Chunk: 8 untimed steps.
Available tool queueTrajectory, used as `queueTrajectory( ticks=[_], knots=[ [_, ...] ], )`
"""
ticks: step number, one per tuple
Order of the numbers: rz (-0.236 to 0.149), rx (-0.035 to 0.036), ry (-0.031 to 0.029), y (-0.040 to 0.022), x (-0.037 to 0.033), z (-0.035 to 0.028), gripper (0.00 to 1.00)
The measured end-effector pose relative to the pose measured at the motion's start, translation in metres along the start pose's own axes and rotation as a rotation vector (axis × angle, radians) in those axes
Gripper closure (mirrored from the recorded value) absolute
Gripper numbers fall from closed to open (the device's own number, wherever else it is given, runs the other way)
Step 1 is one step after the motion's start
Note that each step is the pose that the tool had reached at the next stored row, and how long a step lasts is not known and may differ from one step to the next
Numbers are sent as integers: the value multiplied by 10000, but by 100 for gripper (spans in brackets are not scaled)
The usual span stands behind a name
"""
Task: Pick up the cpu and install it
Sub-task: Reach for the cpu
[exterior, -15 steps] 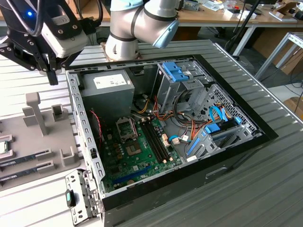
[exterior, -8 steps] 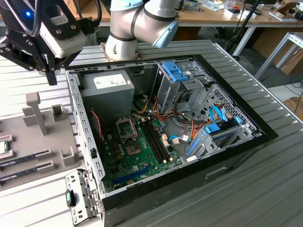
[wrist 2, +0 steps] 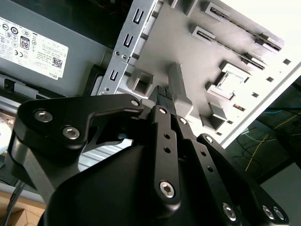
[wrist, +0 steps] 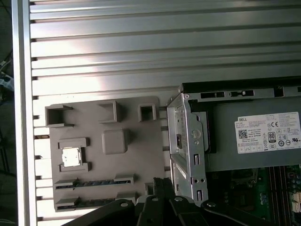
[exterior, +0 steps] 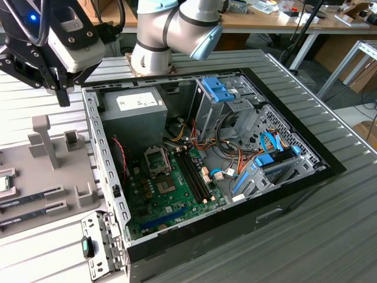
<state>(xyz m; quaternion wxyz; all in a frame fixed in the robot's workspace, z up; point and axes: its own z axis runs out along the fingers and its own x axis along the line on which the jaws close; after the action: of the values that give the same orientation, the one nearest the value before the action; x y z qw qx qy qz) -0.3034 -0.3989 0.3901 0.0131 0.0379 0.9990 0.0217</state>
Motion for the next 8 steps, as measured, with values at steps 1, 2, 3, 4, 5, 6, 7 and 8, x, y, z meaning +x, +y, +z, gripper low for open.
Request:
queueTrajectory(
  ticks=[1, 2, 3, 4, 5, 6, 7, 8],
  knots=[
    [0, 0, 0, 0, 2, 0, 89],
    [0, 0, 0, 0, 3, 0, 89],
    [0, 0, 0, 0, 5, 1, 89],
    [0, 0, 0, 0, 6, 1, 89],
    [0, 0, 0, -1, 9, 1, 89],
    [0, 0, 0, -1, 10, 1, 89],
    [0, 0, 0, -1, 12, 1, 89],
    [0, 0, 0, -1, 14, 1, 89]
  ],
)
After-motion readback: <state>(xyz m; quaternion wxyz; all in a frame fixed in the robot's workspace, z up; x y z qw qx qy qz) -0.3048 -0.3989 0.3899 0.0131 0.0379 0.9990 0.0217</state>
